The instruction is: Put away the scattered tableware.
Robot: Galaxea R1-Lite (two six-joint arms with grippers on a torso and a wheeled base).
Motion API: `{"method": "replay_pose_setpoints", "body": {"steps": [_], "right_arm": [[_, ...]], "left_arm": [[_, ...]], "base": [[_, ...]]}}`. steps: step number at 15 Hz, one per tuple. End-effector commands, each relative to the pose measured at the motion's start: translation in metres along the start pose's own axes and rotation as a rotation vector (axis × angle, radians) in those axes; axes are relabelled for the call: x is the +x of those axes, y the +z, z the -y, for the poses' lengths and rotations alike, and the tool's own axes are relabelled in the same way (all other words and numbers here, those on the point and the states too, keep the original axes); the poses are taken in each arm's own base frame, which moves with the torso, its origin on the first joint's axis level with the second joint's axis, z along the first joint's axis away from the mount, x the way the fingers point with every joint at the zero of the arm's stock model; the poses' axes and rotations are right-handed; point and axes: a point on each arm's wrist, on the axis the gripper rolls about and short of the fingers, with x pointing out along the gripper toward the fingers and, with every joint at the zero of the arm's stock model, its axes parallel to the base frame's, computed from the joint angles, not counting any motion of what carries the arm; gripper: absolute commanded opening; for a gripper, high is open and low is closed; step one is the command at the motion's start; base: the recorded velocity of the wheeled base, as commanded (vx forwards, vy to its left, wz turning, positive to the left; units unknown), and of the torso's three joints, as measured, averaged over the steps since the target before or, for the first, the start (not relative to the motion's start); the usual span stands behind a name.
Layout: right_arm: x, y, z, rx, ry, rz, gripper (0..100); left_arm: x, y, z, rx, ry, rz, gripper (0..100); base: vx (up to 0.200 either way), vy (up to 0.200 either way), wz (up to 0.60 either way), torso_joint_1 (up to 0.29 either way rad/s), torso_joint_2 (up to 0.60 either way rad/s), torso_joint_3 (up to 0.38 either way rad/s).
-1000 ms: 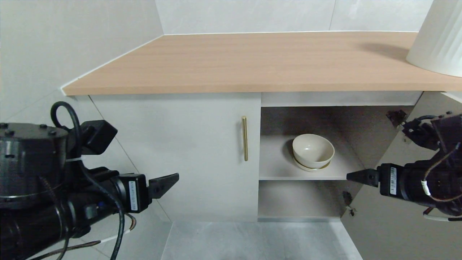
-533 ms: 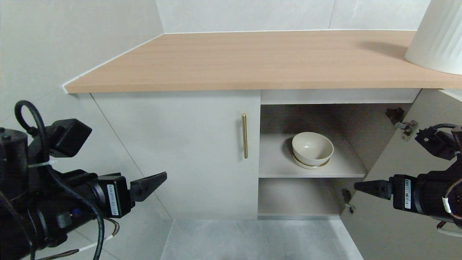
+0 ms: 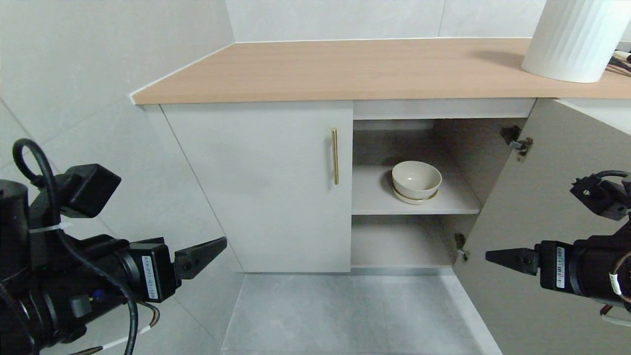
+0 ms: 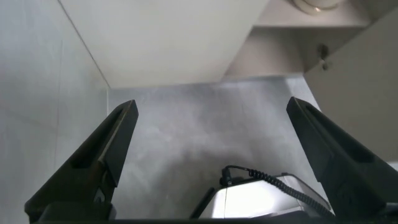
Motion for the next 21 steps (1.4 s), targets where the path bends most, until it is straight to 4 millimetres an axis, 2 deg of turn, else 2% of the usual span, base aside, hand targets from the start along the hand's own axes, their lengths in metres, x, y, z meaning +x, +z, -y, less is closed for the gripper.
{"method": "replay_pose_setpoints", "body": {"steps": [1,8,17,21], "right_arm": [[0.0004,-0.0004,0.0001,-0.002,-0.001,-0.002,100],[0.0004,-0.0004,0.0001,-0.002,-0.001,-0.002,100],[-0.0008,-0.0002,0.0003,-0.001,-0.002,0.004,100],[-0.0075,0.001,0.0012,0.003,0.011,0.024,100]], "left_arm": [[0.0013,-0.0012,0.0001,0.002,0.002,-0.008,100],[0.0036,-0.002,0.0005,0.005,0.006,-0.016,100],[0.0064,-0.0043,0.0006,0.012,0.01,-0.03,100],[0.0075,-0.0044,0.0008,0.013,0.013,-0.033,100]], "base": [[-0.2,0.0,0.0,0.002,0.01,0.002],[-0.2,0.0,0.0,0.0,0.0,0.004],[0.0,0.0,0.0,0.0,0.0,0.0],[0.0,0.0,0.0,0.0,0.0,0.0]]}}
